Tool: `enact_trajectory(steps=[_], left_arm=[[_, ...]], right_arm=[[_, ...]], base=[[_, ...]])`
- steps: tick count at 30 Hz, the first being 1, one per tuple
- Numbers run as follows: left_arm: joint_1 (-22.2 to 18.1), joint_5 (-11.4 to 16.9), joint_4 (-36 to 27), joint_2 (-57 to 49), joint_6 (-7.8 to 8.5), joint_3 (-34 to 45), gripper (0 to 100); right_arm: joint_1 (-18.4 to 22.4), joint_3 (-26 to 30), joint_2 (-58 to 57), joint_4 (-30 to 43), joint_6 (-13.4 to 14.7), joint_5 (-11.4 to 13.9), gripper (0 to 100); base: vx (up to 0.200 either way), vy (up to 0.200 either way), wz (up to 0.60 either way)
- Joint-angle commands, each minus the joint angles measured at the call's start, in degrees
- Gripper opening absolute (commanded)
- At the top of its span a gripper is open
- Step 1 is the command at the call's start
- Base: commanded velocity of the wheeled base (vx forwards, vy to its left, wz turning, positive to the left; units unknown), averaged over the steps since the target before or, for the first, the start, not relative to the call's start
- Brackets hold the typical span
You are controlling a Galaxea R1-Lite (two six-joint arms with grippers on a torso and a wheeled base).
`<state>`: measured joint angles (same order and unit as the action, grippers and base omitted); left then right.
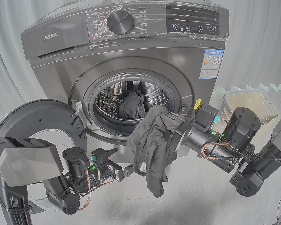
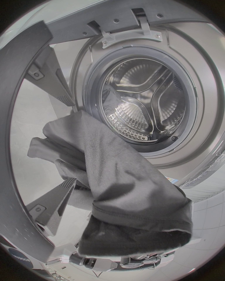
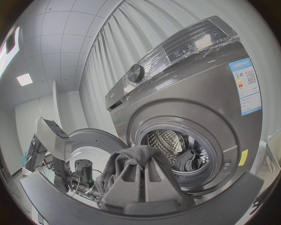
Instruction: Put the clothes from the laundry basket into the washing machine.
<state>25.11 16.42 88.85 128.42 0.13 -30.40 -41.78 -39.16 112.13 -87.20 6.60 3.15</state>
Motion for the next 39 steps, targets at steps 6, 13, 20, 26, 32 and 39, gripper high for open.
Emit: enact_trajectory(steps=[6,13,20,26,32,39], left_arm=[[0.3,-3.1,0.1,3.6,0.13,-6.8,100],[0.1,-3.6,0.1,3.4,0.13,-7.8,100],[-0.5,-3.7,0.1,3.1,0.13,-7.7,100],[-0.5,-3.6,0.1,3.1,0.13,-8.0,100],[0.6,-3.4,0.1,3.9,0.13,-9.8,100],[0.7,-3.2,0.1,4.3,0.22,-11.7,100]], right_arm=[[-0.9,0.5,-0.7,-0.1,0.1,0.0,0],[-1.1,0.6,-0.6,-0.1,0.1,0.0,0],[-0.9,0.6,-0.2,-0.3,0.1,0.0,0],[-1.0,0.6,0.0,-0.4,0.1,0.0,0],[-1.6,0.6,0.6,-0.3,0.1,-0.1,0],[-1.9,0.7,0.9,-0.4,0.2,-0.1,0]], base=[[0.0,0.0,0.0],[0.0,0.0,0.0],[0.0,0.0,0.0],[0.0,0.0,0.0],[0.0,0.0,0.0],[0.0,0.0,0.0]])
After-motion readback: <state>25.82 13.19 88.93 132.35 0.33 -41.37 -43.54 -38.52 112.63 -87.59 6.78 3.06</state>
